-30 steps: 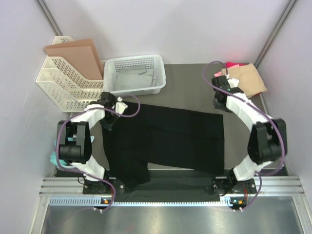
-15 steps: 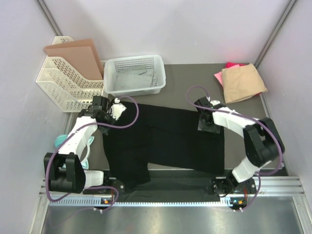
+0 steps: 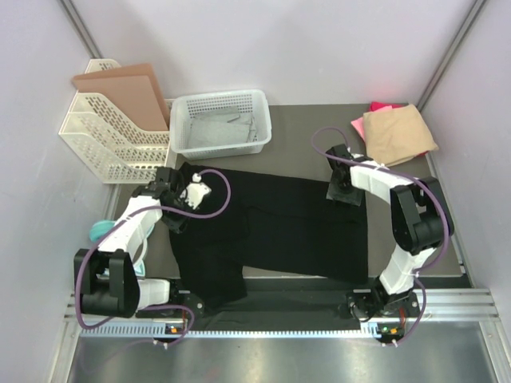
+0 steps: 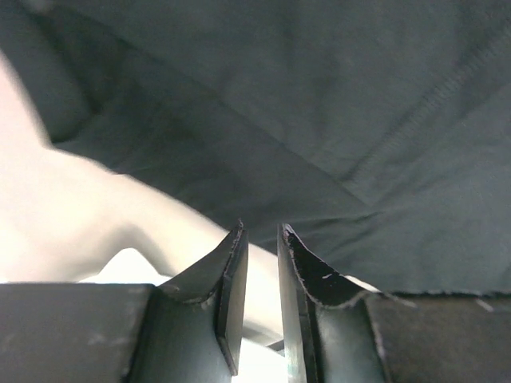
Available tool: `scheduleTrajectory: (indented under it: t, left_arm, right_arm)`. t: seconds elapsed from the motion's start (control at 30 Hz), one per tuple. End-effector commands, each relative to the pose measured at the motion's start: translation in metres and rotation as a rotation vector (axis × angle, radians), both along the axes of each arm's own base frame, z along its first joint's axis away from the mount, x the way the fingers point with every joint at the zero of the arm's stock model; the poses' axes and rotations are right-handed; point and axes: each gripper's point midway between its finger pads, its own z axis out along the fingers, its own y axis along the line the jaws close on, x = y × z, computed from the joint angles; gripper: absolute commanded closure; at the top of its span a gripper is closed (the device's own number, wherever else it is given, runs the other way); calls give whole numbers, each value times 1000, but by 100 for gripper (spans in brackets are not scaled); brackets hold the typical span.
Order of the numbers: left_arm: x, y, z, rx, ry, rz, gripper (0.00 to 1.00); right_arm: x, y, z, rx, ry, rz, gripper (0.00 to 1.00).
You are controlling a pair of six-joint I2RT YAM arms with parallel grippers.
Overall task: Fold and stack the t-shirts
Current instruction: Fold the flattened tshirt in 1/3 of the way
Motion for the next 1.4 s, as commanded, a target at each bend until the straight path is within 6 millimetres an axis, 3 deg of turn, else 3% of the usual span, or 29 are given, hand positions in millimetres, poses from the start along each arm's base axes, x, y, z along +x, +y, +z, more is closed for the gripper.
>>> scheduleTrajectory:
  t: [0.0, 0.1, 0.3, 0.47, 0.6, 0.73, 0.83, 0.93, 0.97, 1.17, 1.3, 1.37]
  left_arm:
    - [-22, -7, -11, -19, 36, -53, 72]
    - [-26, -1, -18, 13, 52, -44, 73]
    - [-21, 6, -21, 52, 31, -46, 73]
    - [-21, 8, -21, 64, 31, -43, 74]
    - [-24, 9, -24, 70, 26, -47, 74]
    - [-22, 2, -19, 27, 48, -38, 74]
    - [-17, -5, -12, -7, 37, -35, 74]
    - [-12, -7, -3, -18, 20, -38, 73]
    - [-10, -8, 1, -22, 14, -39, 73]
    - [-5, -8, 20, -24, -32, -39, 73]
    - [-14, -17, 35, -77, -20, -48, 70]
    - [-21, -21, 45, -95, -10, -71, 68]
  right_arm:
    - [25, -16, -7, -34, -35, -36, 43]
    - [23, -11, -4, 10, -16, -22, 44]
    - [37, -12, 33, 6, -98, -26, 44]
    - [43, -8, 39, 24, -105, -23, 43]
    - [47, -7, 18, 25, -56, -16, 43]
    - [47, -6, -20, 7, 35, -10, 43]
    - [54, -6, -30, -1, 57, -12, 52]
    - [68, -6, -21, -10, 45, -11, 50]
    - [81, -4, -12, -2, 18, -9, 50]
    - [115, 3, 19, 8, -38, 9, 48]
    - [121, 3, 40, 0, -77, 20, 46]
    - [109, 2, 46, -10, -86, 22, 45]
